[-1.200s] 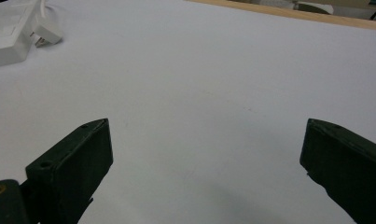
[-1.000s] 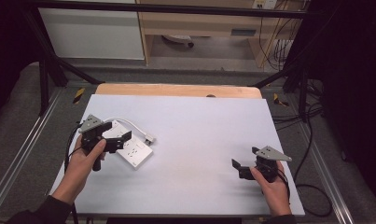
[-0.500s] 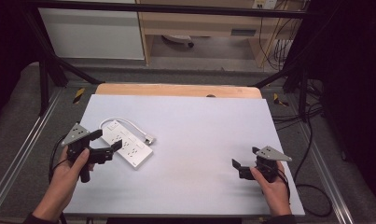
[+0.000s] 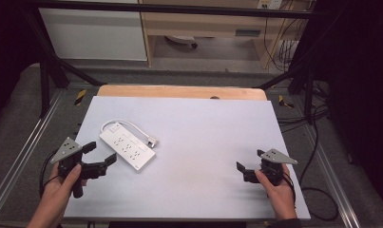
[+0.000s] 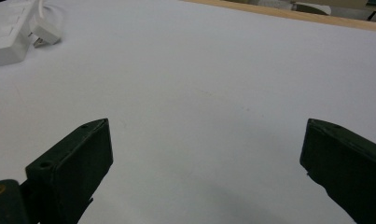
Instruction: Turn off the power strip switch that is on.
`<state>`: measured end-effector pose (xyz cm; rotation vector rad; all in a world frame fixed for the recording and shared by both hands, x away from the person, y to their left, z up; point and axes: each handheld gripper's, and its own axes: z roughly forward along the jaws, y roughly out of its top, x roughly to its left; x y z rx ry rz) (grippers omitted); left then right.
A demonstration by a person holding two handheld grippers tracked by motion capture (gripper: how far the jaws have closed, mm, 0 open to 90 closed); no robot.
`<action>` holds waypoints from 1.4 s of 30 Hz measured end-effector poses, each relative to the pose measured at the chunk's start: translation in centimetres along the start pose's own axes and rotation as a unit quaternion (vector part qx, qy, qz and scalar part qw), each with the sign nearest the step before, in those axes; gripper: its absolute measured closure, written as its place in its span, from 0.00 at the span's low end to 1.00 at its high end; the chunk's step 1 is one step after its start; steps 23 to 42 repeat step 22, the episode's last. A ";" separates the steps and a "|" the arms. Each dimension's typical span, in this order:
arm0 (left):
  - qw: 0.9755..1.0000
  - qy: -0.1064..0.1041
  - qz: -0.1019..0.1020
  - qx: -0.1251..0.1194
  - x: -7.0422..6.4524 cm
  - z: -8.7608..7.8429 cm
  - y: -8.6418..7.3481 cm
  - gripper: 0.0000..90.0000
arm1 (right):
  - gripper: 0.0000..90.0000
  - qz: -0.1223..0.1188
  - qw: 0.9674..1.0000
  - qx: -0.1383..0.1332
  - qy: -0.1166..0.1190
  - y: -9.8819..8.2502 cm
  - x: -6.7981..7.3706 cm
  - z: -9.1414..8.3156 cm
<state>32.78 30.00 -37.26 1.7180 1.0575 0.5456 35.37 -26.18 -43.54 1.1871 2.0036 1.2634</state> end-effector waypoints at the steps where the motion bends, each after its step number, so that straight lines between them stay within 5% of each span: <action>1: 1.000 0.000 0.000 0.000 0.0 -0.1 -0.2 0.08 | 0.03 0.000 1.000 0.000 0.000 0.0 0.0 0.0; 9: 1.000 -0.003 0.006 0.009 0.2 -0.4 -1.7 0.08 | 0.03 -0.002 1.000 0.002 -0.001 0.0 0.0 0.0; 18: 0.999 0.001 -0.013 0.032 0.5 -0.1 -4.6 0.08 | 0.03 -0.002 1.000 0.006 -0.004 -0.1 -0.1 0.1; 22: 0.999 0.005 -0.008 0.050 0.6 0.1 -5.8 0.08 | 0.03 -0.001 0.999 0.038 -0.022 -0.5 -0.3 0.7; 42: 0.999 0.005 -0.008 0.050 0.6 0.1 -5.8 0.08 | 0.03 -0.001 0.999 0.038 -0.022 -0.5 -0.3 0.7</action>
